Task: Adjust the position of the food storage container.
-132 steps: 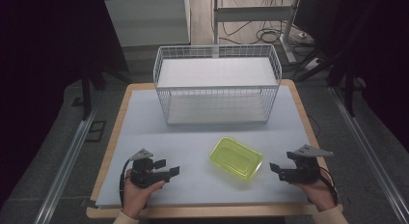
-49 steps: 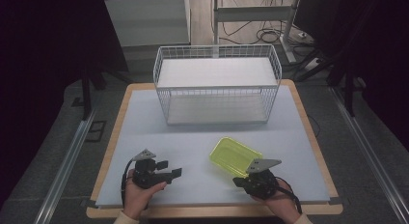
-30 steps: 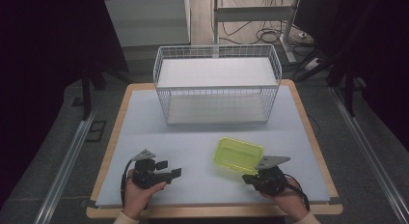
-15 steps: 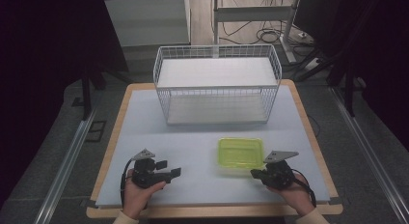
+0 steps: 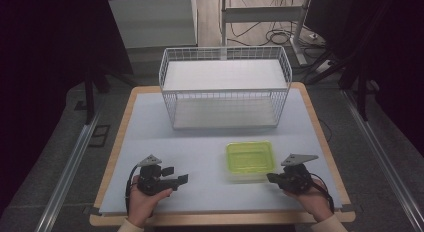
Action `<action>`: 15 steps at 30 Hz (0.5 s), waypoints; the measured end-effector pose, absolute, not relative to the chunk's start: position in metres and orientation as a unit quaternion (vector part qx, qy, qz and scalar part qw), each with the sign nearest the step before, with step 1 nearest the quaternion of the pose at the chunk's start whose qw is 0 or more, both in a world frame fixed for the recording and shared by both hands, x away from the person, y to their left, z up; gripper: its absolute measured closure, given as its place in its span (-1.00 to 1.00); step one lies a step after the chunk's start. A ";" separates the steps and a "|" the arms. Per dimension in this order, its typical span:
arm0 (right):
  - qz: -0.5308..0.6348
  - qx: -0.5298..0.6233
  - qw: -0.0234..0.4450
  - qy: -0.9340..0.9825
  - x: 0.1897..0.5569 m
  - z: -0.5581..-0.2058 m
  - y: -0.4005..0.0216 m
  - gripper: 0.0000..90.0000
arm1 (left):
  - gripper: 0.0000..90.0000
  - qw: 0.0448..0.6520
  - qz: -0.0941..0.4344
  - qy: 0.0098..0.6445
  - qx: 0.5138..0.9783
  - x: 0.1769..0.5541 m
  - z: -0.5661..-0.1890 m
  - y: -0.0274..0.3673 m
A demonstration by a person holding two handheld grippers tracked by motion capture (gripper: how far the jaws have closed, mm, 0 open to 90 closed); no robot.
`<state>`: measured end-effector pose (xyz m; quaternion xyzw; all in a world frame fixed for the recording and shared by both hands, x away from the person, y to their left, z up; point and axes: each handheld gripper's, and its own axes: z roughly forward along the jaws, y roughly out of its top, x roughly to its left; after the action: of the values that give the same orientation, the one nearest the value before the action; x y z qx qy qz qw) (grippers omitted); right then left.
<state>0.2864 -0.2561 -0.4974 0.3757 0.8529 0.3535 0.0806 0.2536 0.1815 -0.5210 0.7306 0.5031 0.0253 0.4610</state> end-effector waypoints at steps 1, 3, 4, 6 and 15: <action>0.353 0.379 0.083 0.851 0.287 -0.497 -0.261 1.00 | -0.44 0.461 0.025 0.503 0.731 0.254 -0.521 0.182; 0.356 0.395 0.092 0.842 0.289 -0.495 -0.272 1.00 | -0.44 0.461 0.025 0.504 0.730 0.254 -0.521 0.182; 0.357 0.401 0.096 0.838 0.291 -0.494 -0.278 1.00 | -0.44 0.461 0.025 0.504 0.730 0.254 -0.521 0.182; 0.357 0.414 0.108 0.830 0.297 -0.493 -0.287 1.00 | -0.44 0.460 0.026 0.504 0.731 0.254 -0.521 0.181; 0.353 0.430 0.112 0.823 0.323 -0.499 -0.294 1.00 | -0.44 0.458 0.025 0.504 0.731 0.255 -0.522 0.180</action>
<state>0.3228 -0.2941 -0.4991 0.4299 0.8234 0.3529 0.1120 0.2548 0.1805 -0.5221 0.7315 0.5044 0.0253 0.4582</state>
